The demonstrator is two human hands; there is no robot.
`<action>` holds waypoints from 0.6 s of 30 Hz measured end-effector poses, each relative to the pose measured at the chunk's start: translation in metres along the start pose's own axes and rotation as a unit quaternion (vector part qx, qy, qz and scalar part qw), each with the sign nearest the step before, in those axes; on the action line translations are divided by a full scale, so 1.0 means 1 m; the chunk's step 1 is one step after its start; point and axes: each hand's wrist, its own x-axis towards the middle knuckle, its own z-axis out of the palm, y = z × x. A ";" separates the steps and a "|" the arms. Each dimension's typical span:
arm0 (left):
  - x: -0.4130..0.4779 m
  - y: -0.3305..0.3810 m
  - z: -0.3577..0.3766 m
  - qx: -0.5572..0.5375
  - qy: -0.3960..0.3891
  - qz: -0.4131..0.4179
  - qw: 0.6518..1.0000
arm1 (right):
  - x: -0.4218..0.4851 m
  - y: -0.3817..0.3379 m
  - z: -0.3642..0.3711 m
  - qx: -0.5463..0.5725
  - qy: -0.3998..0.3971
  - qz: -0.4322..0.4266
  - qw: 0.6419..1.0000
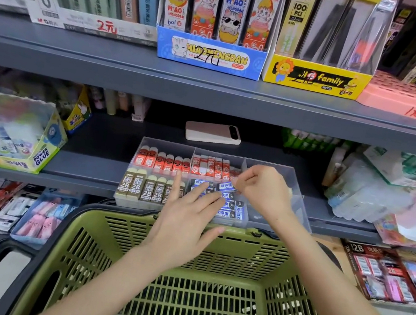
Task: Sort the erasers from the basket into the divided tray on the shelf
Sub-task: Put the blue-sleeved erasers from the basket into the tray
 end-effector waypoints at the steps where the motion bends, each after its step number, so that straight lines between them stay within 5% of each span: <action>1: 0.000 -0.001 0.000 0.003 0.002 0.003 1.000 | 0.000 0.000 0.002 -0.006 -0.003 -0.009 1.000; 9: -0.002 -0.002 0.002 -0.001 0.002 0.007 1.000 | 0.000 0.009 0.016 -0.150 0.090 -0.093 0.980; 18: -0.003 -0.002 0.002 -0.008 0.012 0.004 1.000 | -0.006 0.024 -0.011 -0.221 0.015 -0.181 0.958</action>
